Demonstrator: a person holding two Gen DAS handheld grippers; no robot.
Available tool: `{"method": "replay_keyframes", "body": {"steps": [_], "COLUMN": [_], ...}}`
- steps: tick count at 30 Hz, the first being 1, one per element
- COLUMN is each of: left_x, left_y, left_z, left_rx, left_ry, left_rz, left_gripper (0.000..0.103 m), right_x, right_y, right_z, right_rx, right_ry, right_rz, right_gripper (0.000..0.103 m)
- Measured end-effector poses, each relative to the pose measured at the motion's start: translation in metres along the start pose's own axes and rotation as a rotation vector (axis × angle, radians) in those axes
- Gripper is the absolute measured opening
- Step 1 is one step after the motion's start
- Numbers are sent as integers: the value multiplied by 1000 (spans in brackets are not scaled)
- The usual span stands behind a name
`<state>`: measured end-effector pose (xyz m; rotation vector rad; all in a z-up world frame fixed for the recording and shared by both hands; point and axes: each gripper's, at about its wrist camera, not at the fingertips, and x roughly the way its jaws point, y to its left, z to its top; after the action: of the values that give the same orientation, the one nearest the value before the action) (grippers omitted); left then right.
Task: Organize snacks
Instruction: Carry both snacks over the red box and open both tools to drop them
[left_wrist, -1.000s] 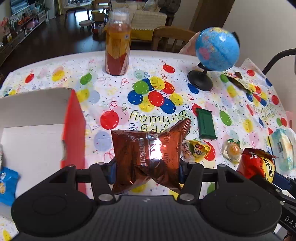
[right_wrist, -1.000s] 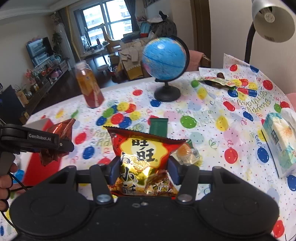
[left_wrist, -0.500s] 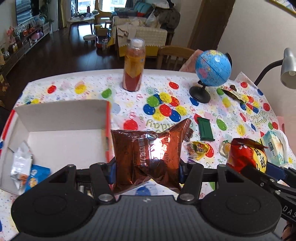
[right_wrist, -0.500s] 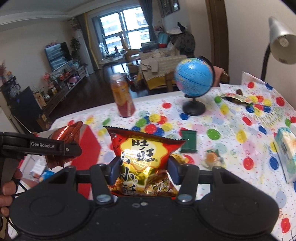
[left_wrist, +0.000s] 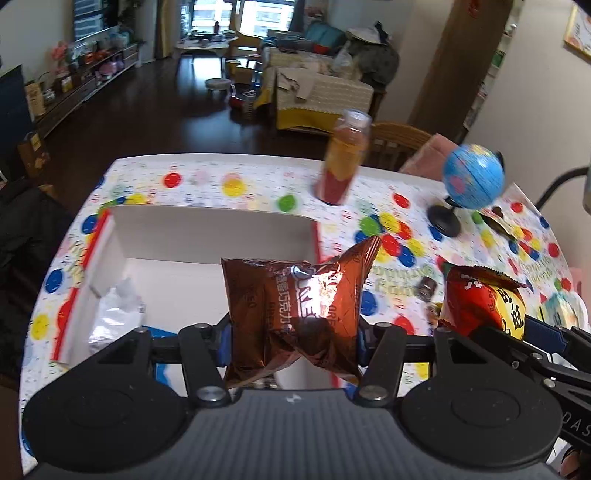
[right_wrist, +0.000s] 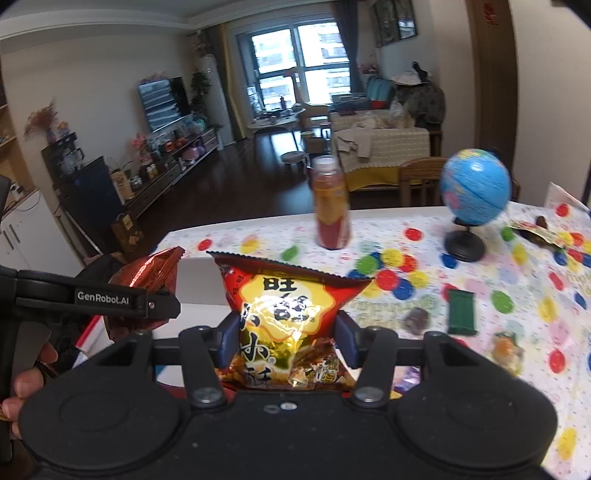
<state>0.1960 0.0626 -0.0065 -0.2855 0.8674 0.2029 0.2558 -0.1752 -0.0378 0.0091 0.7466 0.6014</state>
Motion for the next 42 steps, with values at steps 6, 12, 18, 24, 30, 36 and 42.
{"method": "replay_keyframes", "body": {"steps": [6, 12, 18, 24, 30, 36, 42], "left_x": [-6, 0, 23, 54, 86, 114, 134], "left_y": [43, 82, 114, 132, 137, 134, 129], "left_z": [1, 4, 8, 11, 18, 21, 20], "left_rx": [-32, -47, -52, -21, 24, 70, 109], "left_ry": [-5, 8, 50, 95, 134, 179, 229], "left_rz": [34, 71, 108, 136, 143, 155, 181], "left_gripper": [57, 57, 57, 57, 57, 57, 57], "right_x": [20, 47, 77, 112, 146, 171, 187], "right_y": [39, 70, 96, 110, 120, 125, 128], "right_z": [4, 4, -1, -6, -12, -15, -20], "right_rx": [-29, -56, -89, -108, -138, -176, -214], "right_ry": [21, 57, 101, 152, 207, 248, 293], "right_rz": [39, 52, 48, 27, 0, -12, -24], "right_gripper": [52, 52, 52, 52, 52, 52, 52]}}
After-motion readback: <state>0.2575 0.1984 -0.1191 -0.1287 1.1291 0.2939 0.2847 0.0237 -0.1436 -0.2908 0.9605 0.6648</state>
